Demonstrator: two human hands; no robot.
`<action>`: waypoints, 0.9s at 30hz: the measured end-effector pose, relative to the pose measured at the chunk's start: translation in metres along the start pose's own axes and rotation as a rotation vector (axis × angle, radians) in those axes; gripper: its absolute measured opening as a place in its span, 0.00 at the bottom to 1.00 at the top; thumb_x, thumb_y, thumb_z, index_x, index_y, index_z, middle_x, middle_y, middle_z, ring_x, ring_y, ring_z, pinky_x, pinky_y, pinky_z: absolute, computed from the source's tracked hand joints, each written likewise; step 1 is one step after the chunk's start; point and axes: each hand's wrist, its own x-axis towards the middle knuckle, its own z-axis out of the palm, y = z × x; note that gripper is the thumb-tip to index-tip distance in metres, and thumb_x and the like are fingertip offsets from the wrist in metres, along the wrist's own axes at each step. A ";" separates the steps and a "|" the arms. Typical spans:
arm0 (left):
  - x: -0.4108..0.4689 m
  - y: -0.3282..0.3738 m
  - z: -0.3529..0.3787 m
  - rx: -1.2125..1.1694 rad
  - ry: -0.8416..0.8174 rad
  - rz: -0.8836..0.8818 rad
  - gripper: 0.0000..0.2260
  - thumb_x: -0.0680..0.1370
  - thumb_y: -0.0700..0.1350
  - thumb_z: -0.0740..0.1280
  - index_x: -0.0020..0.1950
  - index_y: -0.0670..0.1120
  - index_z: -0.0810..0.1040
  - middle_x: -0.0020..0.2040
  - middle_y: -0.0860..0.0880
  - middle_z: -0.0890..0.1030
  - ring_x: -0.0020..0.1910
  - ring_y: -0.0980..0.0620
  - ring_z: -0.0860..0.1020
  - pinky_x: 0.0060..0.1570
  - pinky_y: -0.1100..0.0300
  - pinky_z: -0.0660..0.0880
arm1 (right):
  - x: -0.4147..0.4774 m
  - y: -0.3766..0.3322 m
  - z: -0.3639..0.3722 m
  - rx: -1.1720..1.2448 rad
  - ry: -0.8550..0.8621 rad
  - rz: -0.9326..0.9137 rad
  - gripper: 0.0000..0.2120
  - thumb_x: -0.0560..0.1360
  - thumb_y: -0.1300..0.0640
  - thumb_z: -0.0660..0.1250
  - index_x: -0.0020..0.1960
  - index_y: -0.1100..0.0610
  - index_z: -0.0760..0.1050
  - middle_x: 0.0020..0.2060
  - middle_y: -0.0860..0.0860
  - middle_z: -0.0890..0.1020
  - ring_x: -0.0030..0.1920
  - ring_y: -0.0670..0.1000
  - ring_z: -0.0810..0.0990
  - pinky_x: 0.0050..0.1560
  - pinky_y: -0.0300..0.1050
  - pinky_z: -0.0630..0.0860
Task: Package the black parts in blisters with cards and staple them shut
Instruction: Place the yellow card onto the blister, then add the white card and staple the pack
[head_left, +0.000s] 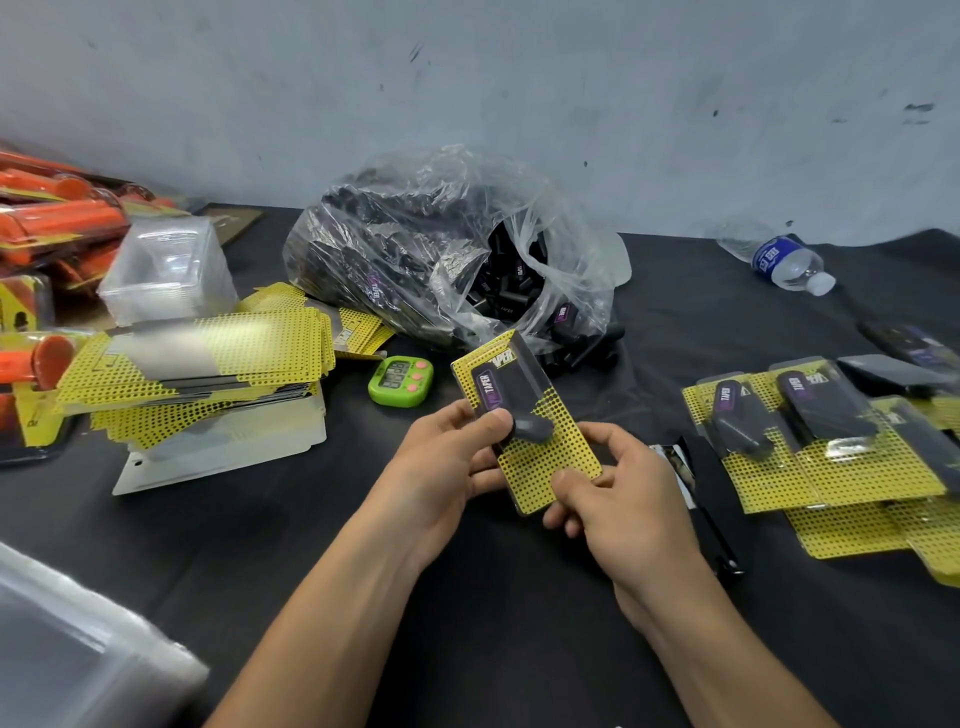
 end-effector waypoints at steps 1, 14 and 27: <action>0.001 -0.001 -0.001 0.000 0.011 0.003 0.06 0.82 0.38 0.67 0.59 0.42 0.80 0.53 0.41 0.87 0.52 0.43 0.87 0.49 0.48 0.85 | 0.000 -0.001 0.000 -0.043 -0.016 -0.005 0.18 0.79 0.66 0.69 0.63 0.48 0.76 0.33 0.53 0.86 0.29 0.46 0.82 0.31 0.38 0.76; 0.003 0.006 -0.005 -0.015 0.208 0.088 0.13 0.80 0.35 0.69 0.65 0.43 0.78 0.53 0.47 0.88 0.51 0.47 0.87 0.58 0.45 0.82 | -0.011 -0.039 -0.052 -1.408 0.231 0.043 0.20 0.83 0.45 0.53 0.59 0.55 0.77 0.51 0.53 0.75 0.57 0.58 0.77 0.49 0.52 0.69; 0.006 0.006 -0.005 -0.037 0.209 0.088 0.12 0.80 0.35 0.69 0.63 0.45 0.79 0.51 0.48 0.88 0.50 0.48 0.87 0.47 0.53 0.84 | -0.011 -0.030 -0.040 -1.209 0.096 0.065 0.21 0.79 0.50 0.69 0.66 0.53 0.65 0.67 0.52 0.68 0.63 0.57 0.73 0.56 0.52 0.75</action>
